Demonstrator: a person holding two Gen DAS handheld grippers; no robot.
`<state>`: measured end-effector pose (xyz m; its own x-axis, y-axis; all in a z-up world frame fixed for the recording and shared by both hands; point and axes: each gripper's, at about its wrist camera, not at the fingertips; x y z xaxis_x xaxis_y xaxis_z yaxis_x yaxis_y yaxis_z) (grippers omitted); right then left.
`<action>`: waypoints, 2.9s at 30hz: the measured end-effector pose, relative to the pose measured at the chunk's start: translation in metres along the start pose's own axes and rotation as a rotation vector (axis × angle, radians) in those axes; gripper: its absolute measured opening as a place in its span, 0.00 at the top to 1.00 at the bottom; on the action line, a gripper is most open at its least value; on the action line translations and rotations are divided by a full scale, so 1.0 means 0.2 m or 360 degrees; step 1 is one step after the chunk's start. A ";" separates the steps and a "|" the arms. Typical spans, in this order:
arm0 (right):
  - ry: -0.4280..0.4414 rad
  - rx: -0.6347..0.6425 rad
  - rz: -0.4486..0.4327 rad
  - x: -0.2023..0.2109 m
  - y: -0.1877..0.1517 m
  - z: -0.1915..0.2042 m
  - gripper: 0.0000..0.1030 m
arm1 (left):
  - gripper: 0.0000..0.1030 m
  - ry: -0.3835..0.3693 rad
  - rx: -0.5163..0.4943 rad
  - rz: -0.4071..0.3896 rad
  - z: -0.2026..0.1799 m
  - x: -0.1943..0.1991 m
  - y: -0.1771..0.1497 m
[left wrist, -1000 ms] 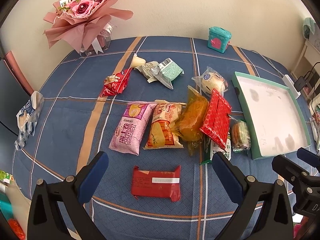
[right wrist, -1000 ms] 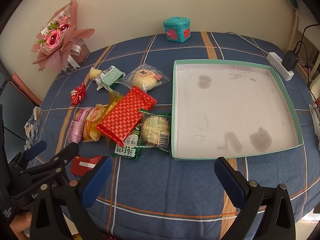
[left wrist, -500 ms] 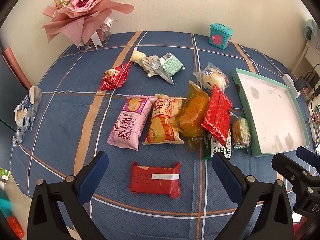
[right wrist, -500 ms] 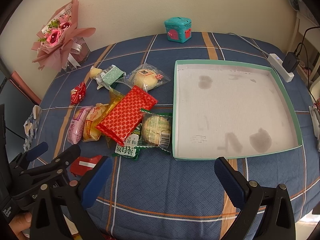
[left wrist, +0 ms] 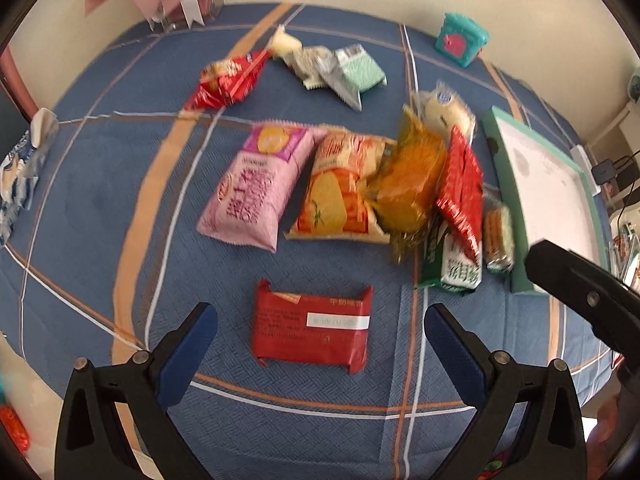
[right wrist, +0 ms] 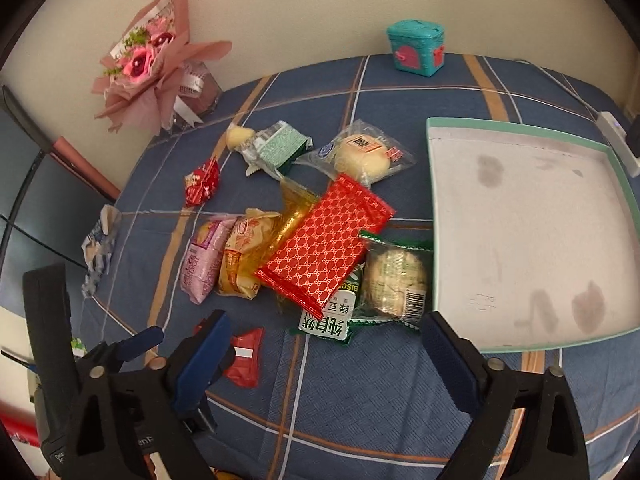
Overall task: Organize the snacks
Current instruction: 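Grasp the green-white biscuit pack with the right gripper while the left gripper grasps the red wafer box, then carry the biscuit pack into the tray with the right gripper while the left gripper carries the red box there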
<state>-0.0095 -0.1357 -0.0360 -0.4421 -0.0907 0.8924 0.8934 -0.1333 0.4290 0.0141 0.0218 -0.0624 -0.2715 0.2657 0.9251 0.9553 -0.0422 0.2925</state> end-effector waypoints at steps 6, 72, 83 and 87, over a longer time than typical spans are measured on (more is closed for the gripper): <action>-0.0035 0.0066 0.0127 -0.13 0.02 0.05 0.34 | 0.09 -0.0005 0.0004 0.0087 0.03 -0.09 -0.02; 0.0184 0.0041 0.0289 -0.19 -0.10 0.16 0.59 | 0.40 -0.0028 0.0230 -0.0186 0.37 0.21 -0.12; 0.0233 0.0051 0.0163 -0.03 -0.08 0.13 0.59 | 0.40 -0.0020 0.0236 -0.0262 0.31 0.32 -0.06; 0.0174 -0.0005 0.0098 0.01 -0.04 0.07 0.59 | 0.40 -0.0043 0.0196 -0.0277 0.21 0.34 -0.01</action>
<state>-0.0171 -0.1204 -0.0364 -0.3924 -0.2058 0.8965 0.9191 -0.1272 0.3730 -0.0021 0.0810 -0.0101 -0.4317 0.2844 0.8560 0.9019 0.1240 0.4137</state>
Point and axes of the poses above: each gripper's, at about its wrist camera, not at the fingertips, and x roughly against the way its jaws point, z to its left, y to its top, and after that the axes turned 8 degrees about -y, right-handed
